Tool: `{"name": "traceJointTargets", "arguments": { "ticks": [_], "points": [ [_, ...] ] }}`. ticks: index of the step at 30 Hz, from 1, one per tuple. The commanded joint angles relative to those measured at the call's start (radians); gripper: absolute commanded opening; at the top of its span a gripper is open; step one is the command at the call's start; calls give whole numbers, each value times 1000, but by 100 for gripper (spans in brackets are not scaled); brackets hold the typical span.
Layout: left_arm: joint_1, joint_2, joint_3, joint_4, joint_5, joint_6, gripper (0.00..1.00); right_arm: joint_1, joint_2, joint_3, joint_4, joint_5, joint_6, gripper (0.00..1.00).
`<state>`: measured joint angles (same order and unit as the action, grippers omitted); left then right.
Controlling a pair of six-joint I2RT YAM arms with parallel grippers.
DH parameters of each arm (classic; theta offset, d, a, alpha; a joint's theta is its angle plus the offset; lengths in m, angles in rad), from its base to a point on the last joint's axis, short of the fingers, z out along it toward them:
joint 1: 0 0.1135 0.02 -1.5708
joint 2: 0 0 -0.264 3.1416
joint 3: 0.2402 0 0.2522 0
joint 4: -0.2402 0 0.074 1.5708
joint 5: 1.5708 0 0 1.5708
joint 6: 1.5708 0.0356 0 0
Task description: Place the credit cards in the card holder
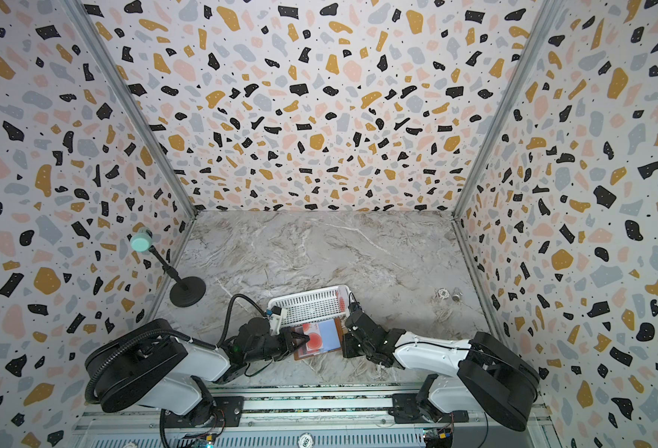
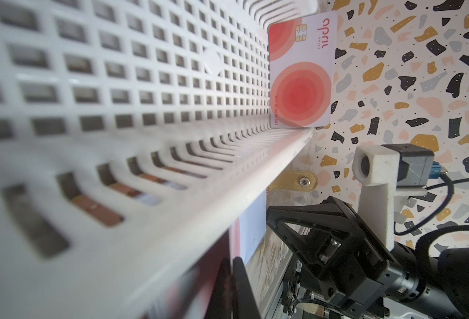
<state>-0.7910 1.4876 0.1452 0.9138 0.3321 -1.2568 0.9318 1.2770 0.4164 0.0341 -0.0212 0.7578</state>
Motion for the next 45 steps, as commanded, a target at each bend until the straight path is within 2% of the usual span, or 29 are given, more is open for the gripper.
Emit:
{"name": "traceJointTargets", "arguments": {
  "ticks": [1, 8, 13, 30, 35, 42, 45],
  "points": [
    [6, 18, 13, -9, 0, 21, 0, 6, 16, 10, -44, 17, 0, 7],
    [6, 70, 11, 95, 59, -1, 0, 7, 16, 12, -42, 16, 2, 7],
    [3, 95, 6, 133, 58, -17, 0, 9, 16, 15, -40, 15, 3, 7],
    [-14, 122, 35, 118, 52, -33, 1, 16, 25, 15, -28, 9, 4, 7],
    [-17, 83, 66, -34, 27, 2, 6, 23, 29, 13, -28, 18, 9, 7],
    [-25, -46, 171, -442, -50, 117, 18, 33, 32, 7, -19, 26, 17, 7],
    [-25, -91, 210, -582, -81, 154, 26, 34, 35, 7, -16, 29, 18, 7]
  ]
}}
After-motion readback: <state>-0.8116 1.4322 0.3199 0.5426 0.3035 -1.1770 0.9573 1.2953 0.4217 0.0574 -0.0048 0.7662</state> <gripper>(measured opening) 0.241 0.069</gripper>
